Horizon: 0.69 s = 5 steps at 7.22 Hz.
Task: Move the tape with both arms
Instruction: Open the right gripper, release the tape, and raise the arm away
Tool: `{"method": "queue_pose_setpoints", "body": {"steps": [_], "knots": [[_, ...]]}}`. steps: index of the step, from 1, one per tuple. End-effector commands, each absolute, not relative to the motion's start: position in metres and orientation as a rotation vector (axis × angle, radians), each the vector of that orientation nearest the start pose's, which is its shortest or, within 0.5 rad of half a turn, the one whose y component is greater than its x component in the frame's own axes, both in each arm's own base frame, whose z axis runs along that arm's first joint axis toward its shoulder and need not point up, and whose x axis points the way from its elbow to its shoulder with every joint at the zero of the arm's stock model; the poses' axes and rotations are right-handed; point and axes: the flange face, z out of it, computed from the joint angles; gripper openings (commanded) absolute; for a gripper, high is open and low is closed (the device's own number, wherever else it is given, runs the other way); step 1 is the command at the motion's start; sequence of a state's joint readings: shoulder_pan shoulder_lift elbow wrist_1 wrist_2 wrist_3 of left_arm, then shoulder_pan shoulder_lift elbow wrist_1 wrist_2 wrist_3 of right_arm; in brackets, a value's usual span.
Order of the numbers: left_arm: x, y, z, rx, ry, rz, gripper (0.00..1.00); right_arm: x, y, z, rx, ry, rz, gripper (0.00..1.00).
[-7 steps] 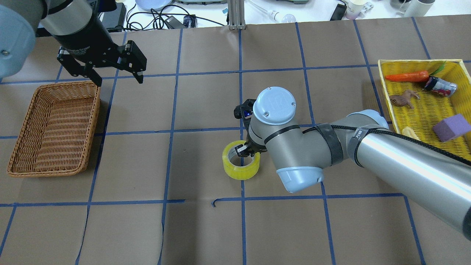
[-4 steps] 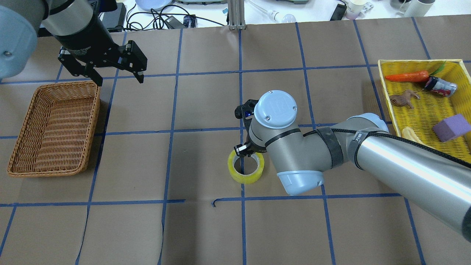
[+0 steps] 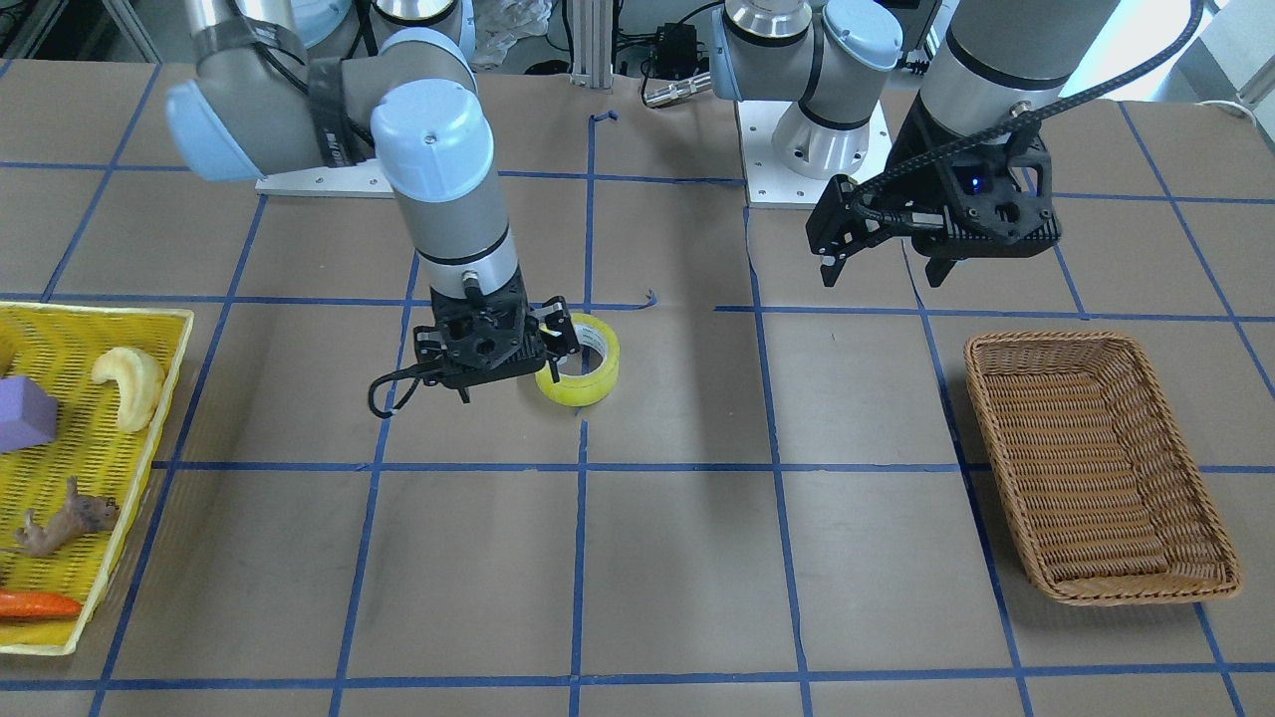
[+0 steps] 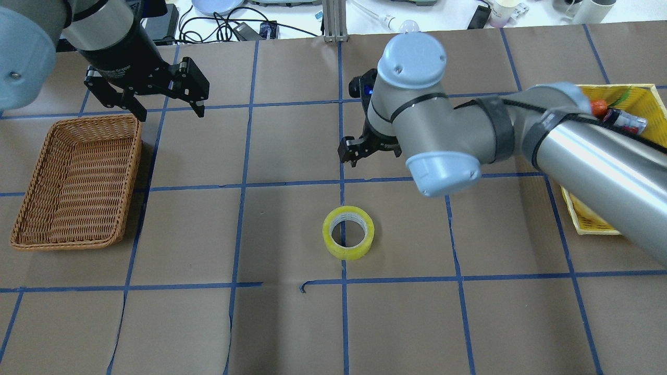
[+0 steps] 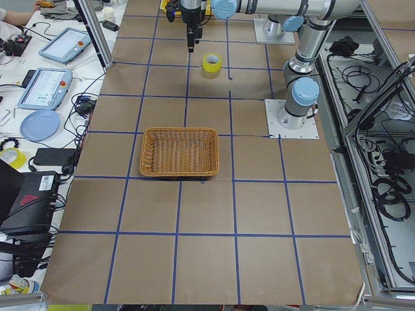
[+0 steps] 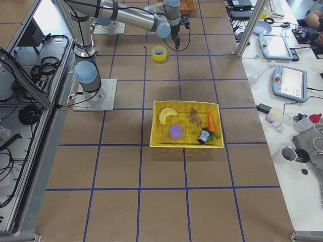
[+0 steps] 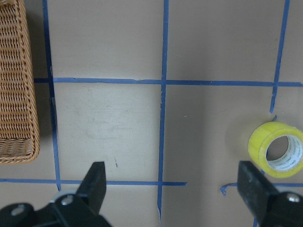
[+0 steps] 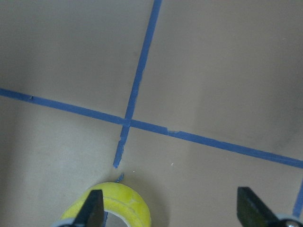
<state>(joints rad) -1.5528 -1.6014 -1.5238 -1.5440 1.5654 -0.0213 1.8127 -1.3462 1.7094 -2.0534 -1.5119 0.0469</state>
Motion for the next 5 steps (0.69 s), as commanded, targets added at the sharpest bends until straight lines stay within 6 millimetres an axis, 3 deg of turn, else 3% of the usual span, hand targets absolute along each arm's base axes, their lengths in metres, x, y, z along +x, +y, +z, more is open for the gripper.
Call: {"method": "queue_pose_setpoints", "body": {"steps": [1, 2, 3, 4, 5], "knots": [[-0.125, -0.518, 0.498, -0.072, 3.146, -0.106, 1.0, 0.219, -0.562, 0.471, -0.143, 3.079, -0.018, 1.0], [-0.125, -0.518, 0.498, -0.072, 3.146, -0.106, 1.0, 0.201, -0.563, 0.495, -0.101, 3.106, -0.024, 1.0], [-0.127, -0.518, 0.497, -0.072, 3.146, -0.101, 1.0, 0.18, -0.548, 0.525, -0.075, 3.143, -0.099, 1.0], [-0.128, -0.52, 0.499, -0.07, 3.147, -0.111, 1.0, 0.178, -0.537, 0.549, -0.081, 3.13, -0.201, 1.0], [-0.131, -0.519, 0.494, -0.062, 3.148, -0.097, 1.0, 0.182, -0.538, 0.555, -0.084, 3.115, -0.284, 1.0]]}}
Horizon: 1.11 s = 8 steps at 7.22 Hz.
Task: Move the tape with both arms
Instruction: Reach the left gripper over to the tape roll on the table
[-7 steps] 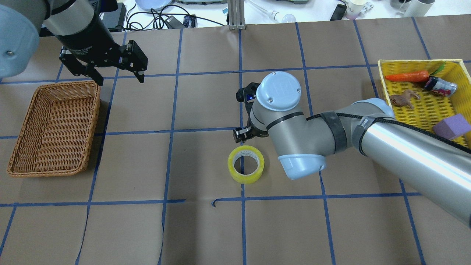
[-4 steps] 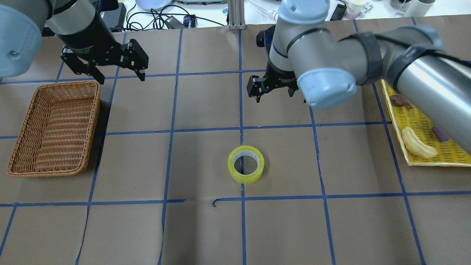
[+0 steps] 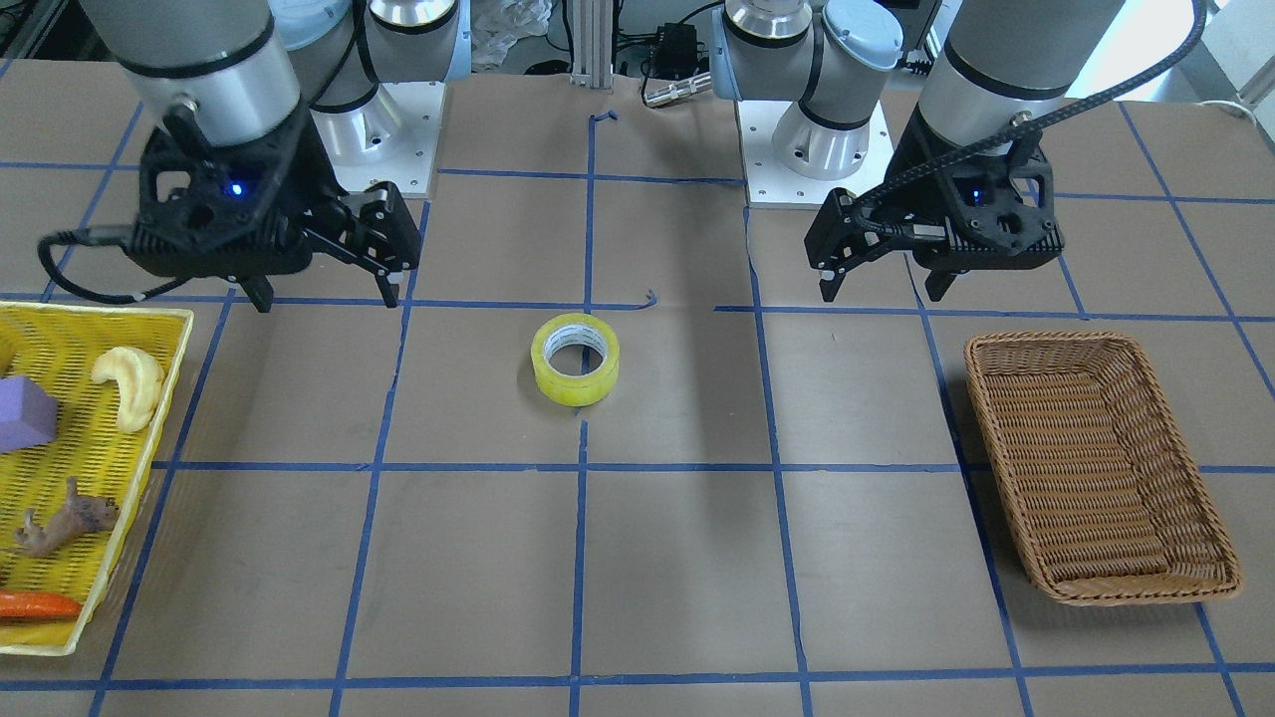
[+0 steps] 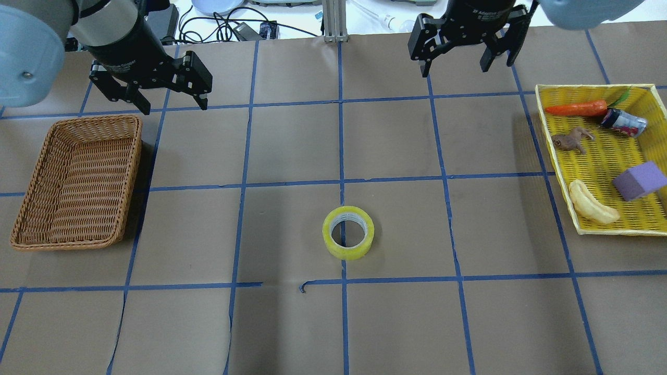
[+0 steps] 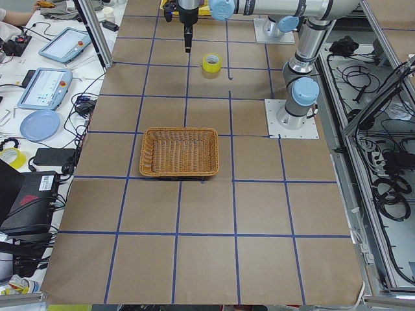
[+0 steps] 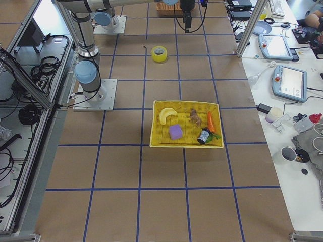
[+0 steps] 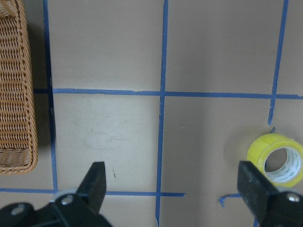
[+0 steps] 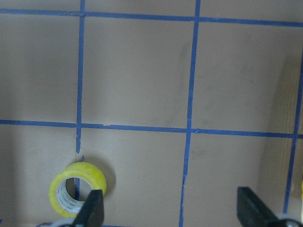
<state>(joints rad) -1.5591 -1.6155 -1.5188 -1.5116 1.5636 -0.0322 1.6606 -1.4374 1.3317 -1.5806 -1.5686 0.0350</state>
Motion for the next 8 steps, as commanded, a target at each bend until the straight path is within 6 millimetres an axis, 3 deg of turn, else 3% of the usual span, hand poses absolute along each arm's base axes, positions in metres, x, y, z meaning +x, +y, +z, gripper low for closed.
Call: {"method": "queue_pose_setpoints", "body": {"steps": [1, 2, 3, 4, 6, 7, 8], "knots": [[-0.136, -0.519, 0.489, -0.079, 3.15, -0.08, 1.0, 0.182, -0.536, 0.546, -0.086, 3.12, -0.269, 1.0], [-0.157, -0.515, 0.471, -0.197, 3.144, -0.043, 1.0, 0.177, -0.536, 0.543, -0.076, 3.126, -0.262, 1.0], [-0.185, -0.511, 0.459, -0.191, 3.151, -0.108, 1.0, 0.179, -0.534, 0.543, -0.081, 3.12, -0.261, 1.0], [-0.211, -0.494, 0.421, -0.109, 3.146, -0.031, 1.0, 0.181, -0.533, 0.544, -0.079, 3.117, -0.265, 1.0], [-0.245, -0.463, 0.354, -0.169, 3.15, -0.035, 1.0, 0.179, -0.534, 0.544, -0.07, 3.117, -0.265, 1.0], [-0.267, -0.453, 0.334, -0.093, 3.16, -0.068, 1.0, 0.181, -0.533, 0.543, -0.072, 3.117, -0.263, 1.0], [-0.277, -0.446, 0.302, -0.061, 3.144, 0.016, 1.0, 0.182, -0.533, 0.542, -0.072, 3.117, -0.261, 1.0]]}}
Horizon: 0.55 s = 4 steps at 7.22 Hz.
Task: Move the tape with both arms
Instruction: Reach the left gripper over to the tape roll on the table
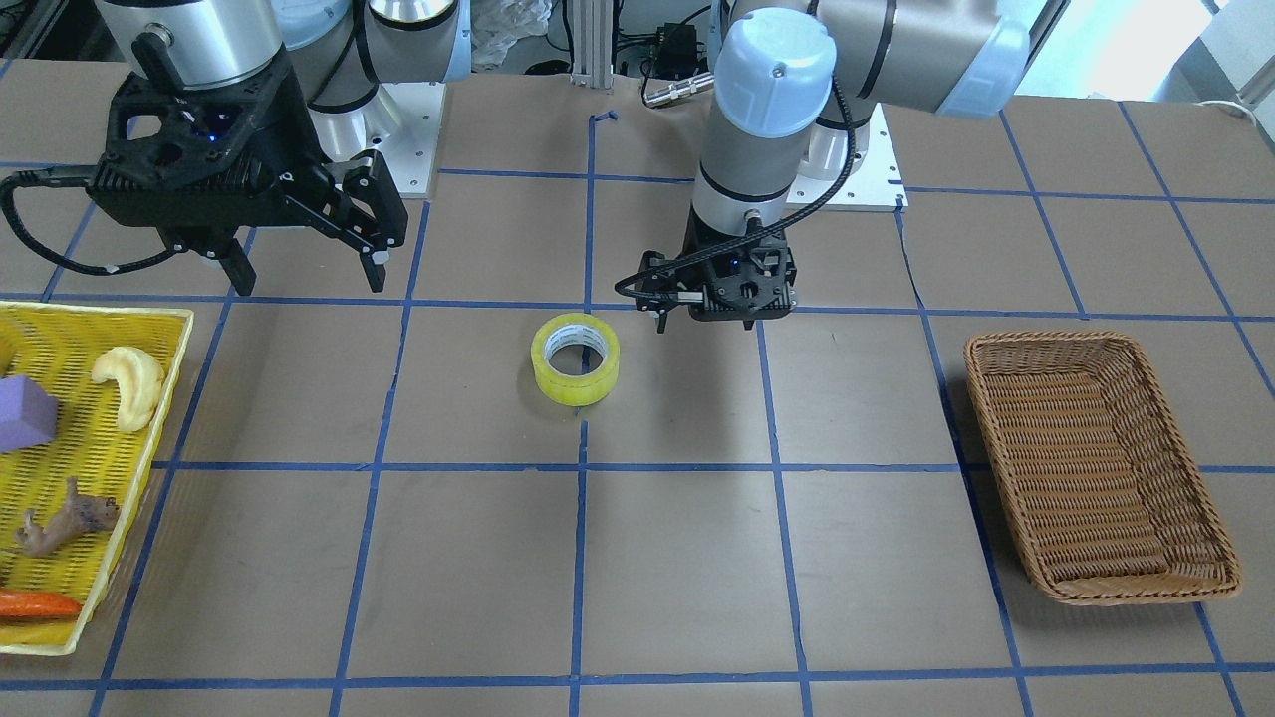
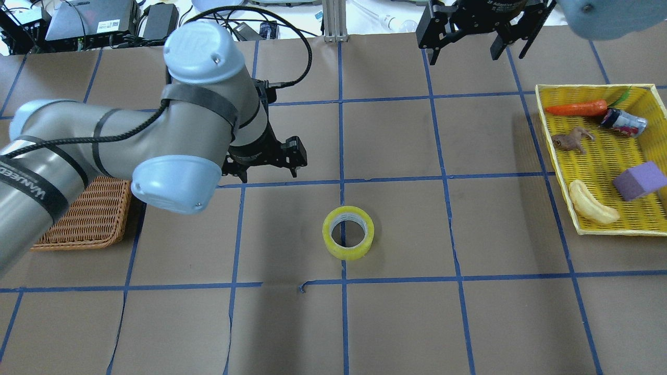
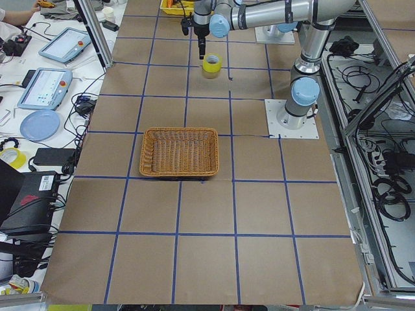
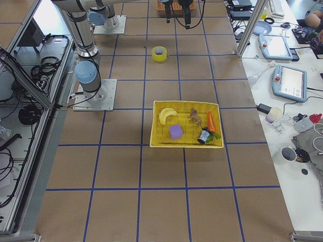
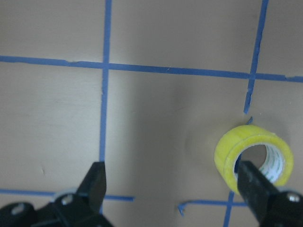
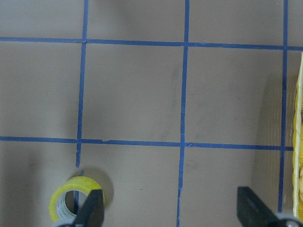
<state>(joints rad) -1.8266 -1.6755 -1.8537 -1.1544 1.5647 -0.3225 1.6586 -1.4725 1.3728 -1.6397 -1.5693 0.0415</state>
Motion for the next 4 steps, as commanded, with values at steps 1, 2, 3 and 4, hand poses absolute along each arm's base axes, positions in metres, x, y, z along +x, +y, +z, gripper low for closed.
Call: {"method": "queue_pose_setpoints", "body": {"steps": [1, 2, 3, 4], "knots": [[-0.286, -0.443, 0.286, -0.041, 3.134, 0.06, 1.0, 0.181, -0.532, 0.543, -0.07, 3.117, -0.263, 1.0], [-0.298, -0.44, 0.274, -0.001, 3.128, 0.082, 1.0, 0.181, -0.532, 0.544, -0.076, 3.119, -0.263, 1.0], [-0.307, -0.444, 0.257, 0.014, 3.134, 0.065, 1.0, 0.181, -0.53, 0.542, -0.084, 3.118, -0.258, 1.0], [-0.313, -0.443, 0.246, 0.026, 3.134, 0.063, 1.0, 0.181, -0.53, 0.542, -0.084, 3.118, -0.258, 1.0]]}}
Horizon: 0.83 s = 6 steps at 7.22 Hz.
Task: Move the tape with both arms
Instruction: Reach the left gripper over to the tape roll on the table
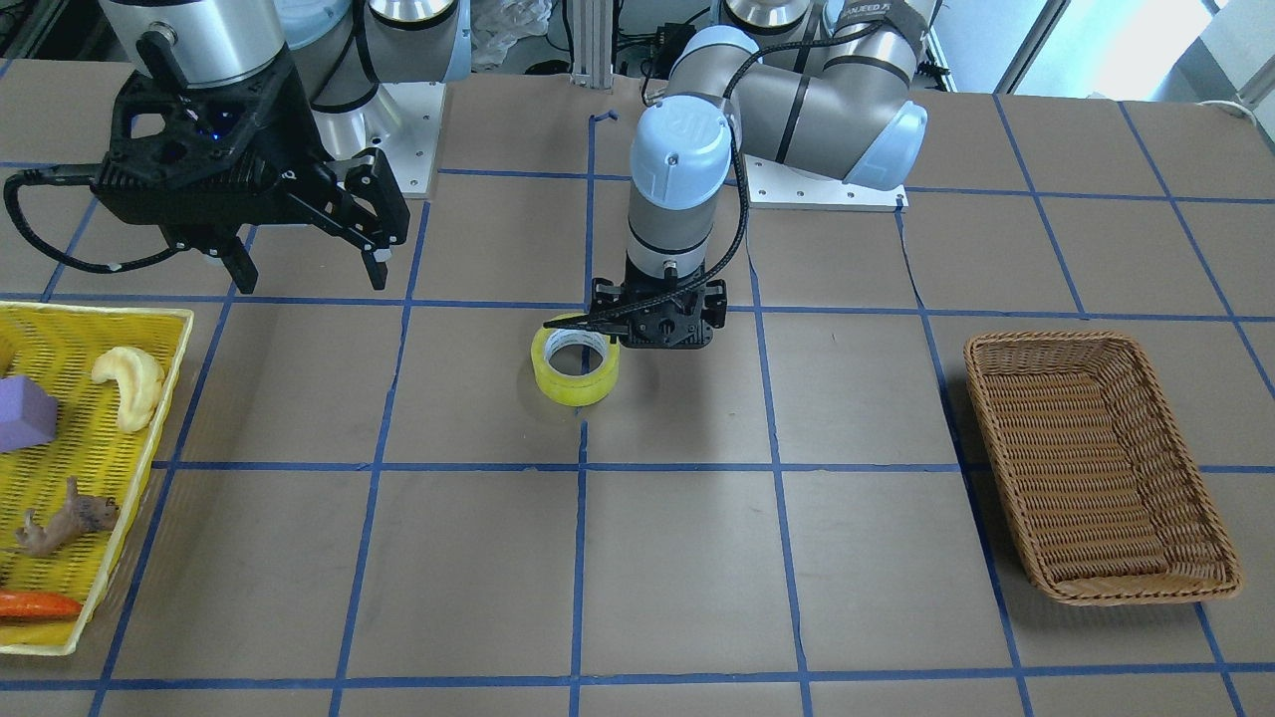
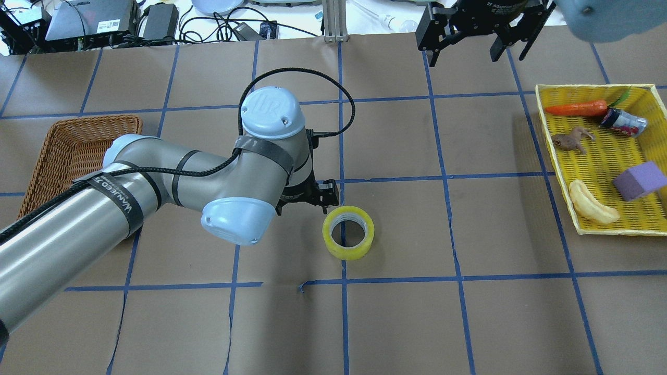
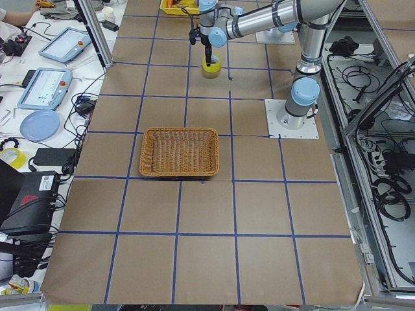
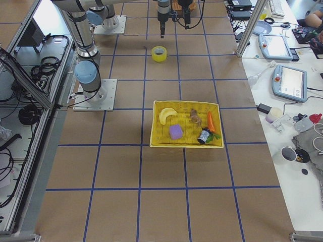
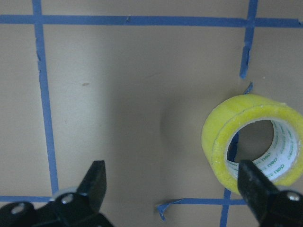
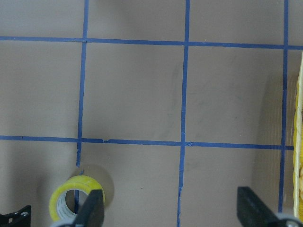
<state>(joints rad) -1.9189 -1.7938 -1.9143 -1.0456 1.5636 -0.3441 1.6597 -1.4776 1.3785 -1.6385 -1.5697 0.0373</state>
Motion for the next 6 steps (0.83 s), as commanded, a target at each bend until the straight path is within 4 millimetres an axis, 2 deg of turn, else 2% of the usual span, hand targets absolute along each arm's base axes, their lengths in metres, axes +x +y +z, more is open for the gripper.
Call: {"method": "queue_pose_setpoints", "body": {"steps": [1, 2, 4, 5, 6], "knots": [[-0.321, -0.445, 0.235, 0.025, 3.195, 0.08, 1.0, 0.182, -0.53, 0.542, -0.086, 3.118, -0.258, 1.0], [-0.323, -0.44, 0.214, 0.037, 3.203, 0.154, 1.0, 0.182, -0.53, 0.543, -0.086, 3.118, -0.261, 1.0], [-0.334, -0.431, 0.196, 0.077, 3.185, 0.172, 1.0, 0.182, -0.53, 0.543, -0.086, 3.118, -0.261, 1.0], [-0.336, -0.432, 0.192, 0.074, 3.191, 0.155, 0.62, 0.182, -0.53, 0.542, -0.086, 3.118, -0.258, 1.0], [-0.337, -0.434, 0.191, 0.073, 3.2, 0.124, 0.15, 0.182, -0.53, 0.542, -0.086, 3.118, -0.258, 1.0]]}}
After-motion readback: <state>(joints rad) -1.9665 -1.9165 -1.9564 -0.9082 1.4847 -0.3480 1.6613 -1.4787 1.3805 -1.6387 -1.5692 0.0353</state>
